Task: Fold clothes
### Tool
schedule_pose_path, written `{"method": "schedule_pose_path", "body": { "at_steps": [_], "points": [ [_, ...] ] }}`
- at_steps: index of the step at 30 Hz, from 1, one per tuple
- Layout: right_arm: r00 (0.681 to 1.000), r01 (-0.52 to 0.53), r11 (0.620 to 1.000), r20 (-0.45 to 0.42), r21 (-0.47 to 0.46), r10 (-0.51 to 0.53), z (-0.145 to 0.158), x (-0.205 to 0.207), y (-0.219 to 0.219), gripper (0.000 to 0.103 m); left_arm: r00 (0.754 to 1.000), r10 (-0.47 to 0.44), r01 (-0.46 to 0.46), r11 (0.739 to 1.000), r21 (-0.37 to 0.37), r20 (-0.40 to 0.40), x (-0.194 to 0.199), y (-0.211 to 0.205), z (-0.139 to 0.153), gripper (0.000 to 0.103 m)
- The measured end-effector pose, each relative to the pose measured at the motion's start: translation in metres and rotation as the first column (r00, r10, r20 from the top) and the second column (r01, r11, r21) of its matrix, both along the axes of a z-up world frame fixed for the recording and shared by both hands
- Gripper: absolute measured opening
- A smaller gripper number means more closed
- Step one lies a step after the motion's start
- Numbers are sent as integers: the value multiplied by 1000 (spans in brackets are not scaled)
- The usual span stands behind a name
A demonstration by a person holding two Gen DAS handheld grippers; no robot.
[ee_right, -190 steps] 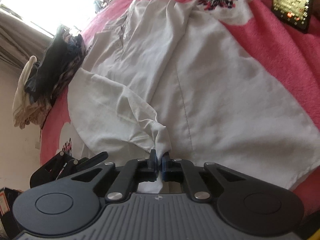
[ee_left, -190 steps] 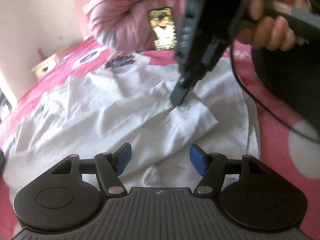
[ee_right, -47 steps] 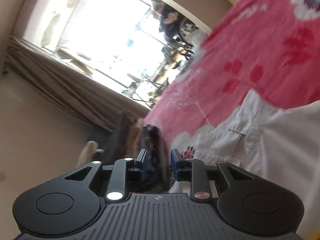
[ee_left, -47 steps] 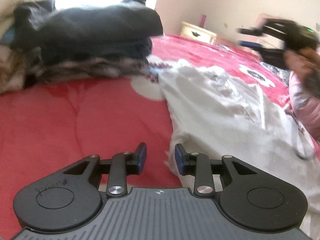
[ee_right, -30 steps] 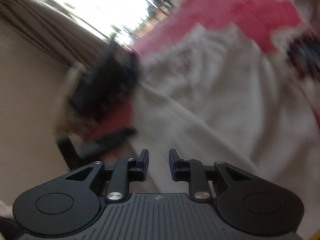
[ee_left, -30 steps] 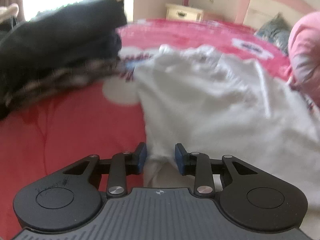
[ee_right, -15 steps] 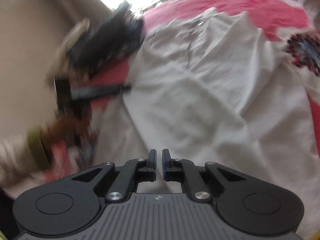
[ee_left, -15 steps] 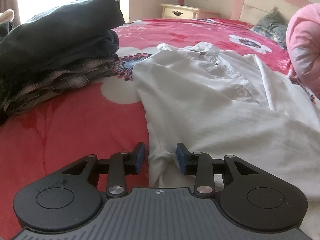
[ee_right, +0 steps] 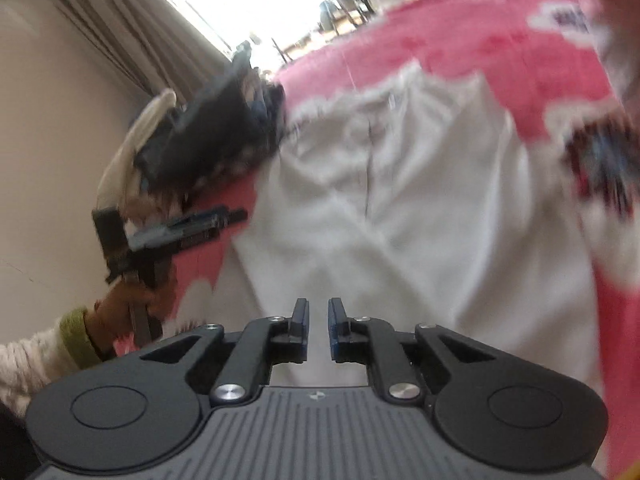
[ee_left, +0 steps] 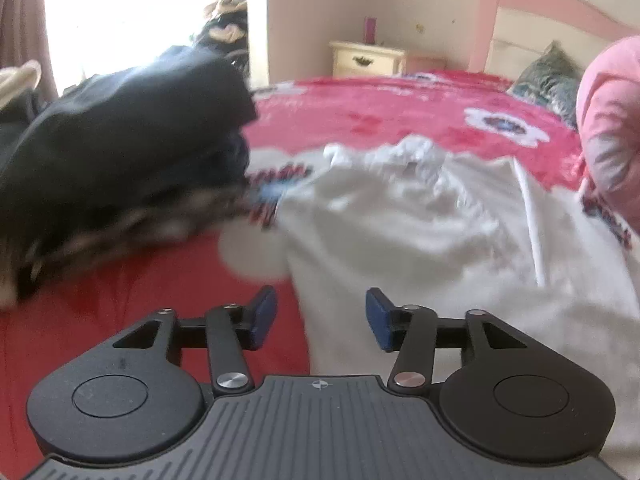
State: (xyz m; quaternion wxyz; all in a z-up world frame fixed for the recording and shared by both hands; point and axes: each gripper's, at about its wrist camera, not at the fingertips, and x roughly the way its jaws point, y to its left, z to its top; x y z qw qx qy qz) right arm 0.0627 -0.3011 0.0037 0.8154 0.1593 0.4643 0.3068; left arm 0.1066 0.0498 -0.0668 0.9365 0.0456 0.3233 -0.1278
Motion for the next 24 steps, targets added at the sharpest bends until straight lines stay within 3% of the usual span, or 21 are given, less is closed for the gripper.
{"method": "schedule_pose_path", "body": {
  "at_steps": [3, 5, 9, 11, 13, 18, 24],
  "points": [
    [1000, 4, 1000, 28, 4, -4, 0, 53, 9, 14, 999, -22, 21, 1000, 15, 45, 31, -9, 10, 55],
    [999, 10, 1000, 40, 9, -10, -3, 92, 16, 21, 999, -24, 25, 1000, -12, 47, 60, -14, 14, 57],
    [998, 21, 1000, 65, 21, -22, -9, 168, 28, 27, 998, -23, 15, 992, -127, -62, 133, -21, 8, 57],
    [997, 26, 999, 77, 27, -28, -12, 207, 35, 36, 994, 0, -18, 987, -159, -112, 165, -27, -1, 57],
    [996, 41, 999, 81, 36, -44, -17, 245, 40, 37, 986, 25, -58, 978, -200, -166, 193, -30, -10, 57],
    [989, 141, 987, -57, 72, -137, -52, 316, 38, 43, 965, 41, -115, 954, -278, -259, 235, -31, -26, 57],
    [981, 151, 987, -115, -56, -156, -83, 363, 50, 44, 943, 44, -162, 927, -339, -331, 272, -29, -42, 57]
  ]
}}
